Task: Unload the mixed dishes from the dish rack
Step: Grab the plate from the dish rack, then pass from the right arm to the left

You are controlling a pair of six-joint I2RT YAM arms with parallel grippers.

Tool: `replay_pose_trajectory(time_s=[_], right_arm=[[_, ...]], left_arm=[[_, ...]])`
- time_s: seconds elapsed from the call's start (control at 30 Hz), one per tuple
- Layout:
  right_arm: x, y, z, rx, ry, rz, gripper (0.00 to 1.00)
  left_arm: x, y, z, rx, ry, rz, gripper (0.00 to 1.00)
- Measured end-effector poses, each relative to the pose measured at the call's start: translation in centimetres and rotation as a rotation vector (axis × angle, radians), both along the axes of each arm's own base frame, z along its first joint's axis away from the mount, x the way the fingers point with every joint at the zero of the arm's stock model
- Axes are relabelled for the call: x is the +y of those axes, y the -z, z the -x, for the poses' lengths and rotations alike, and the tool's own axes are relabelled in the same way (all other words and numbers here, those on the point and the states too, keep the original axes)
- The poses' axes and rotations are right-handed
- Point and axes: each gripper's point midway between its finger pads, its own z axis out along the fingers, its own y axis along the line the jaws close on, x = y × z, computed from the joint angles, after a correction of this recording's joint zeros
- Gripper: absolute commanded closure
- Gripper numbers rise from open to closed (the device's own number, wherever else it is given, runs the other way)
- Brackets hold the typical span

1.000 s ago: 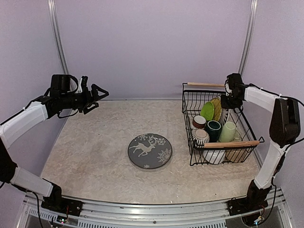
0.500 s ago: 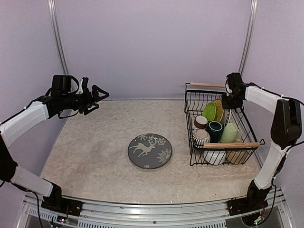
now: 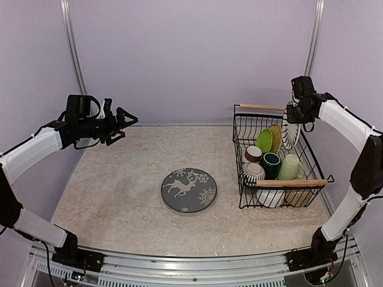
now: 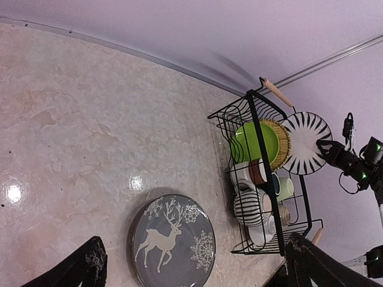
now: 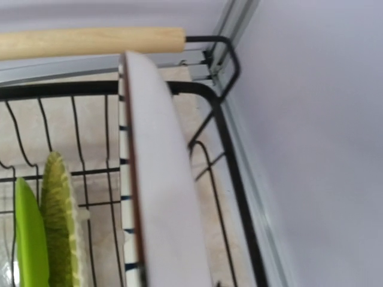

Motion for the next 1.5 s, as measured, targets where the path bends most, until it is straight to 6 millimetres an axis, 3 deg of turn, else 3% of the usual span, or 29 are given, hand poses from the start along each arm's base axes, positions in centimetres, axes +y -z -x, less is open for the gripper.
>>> replay_pose_trajectory(time_s=[0.17, 0.4, 0.57, 0.77, 0.93, 1.1, 1.5], right_arm=[[-0.3, -1.8, 2.2, -0.045, 0.021, 0.001, 1.0], [-0.1, -5.0, 7.5, -0.206, -0.004, -0.122, 1.0], [2.4, -7.0, 8.8, -0.371, -0.107, -0.316, 1.0], [5.8, -5.9, 9.5, -0.42, -0.243, -0.525, 1.0], [9.2, -4.8, 9.9, -0.435, -0.363, -0.713, 1.0], [13.5, -5.7, 10.1, -0.437, -0.486, -0.832, 1.0], [28.3, -5.2, 9.3, -0.308, -0.795, -0.996, 1.0]], left_arm=[[-0.2, 0.3, -0.1, 0.01, 0.008, 0.002, 0.03], [-2.2, -0.1, -0.4, 0.032, 0.099, 0.043, 0.04], [-3.7, 0.4, 0.4, 0.063, 0.173, 0.076, 0.04], [-6.2, 0.5, 1.2, 0.11, 0.293, 0.129, 0.07], [-7.6, 1.1, 1.8, 0.169, 0.368, 0.187, 0.06], [-8.2, 0.6, 2.3, 0.169, 0.405, 0.211, 0.04], [-10.4, -1.4, 4.9, 0.098, 0.516, 0.22, 0.05]])
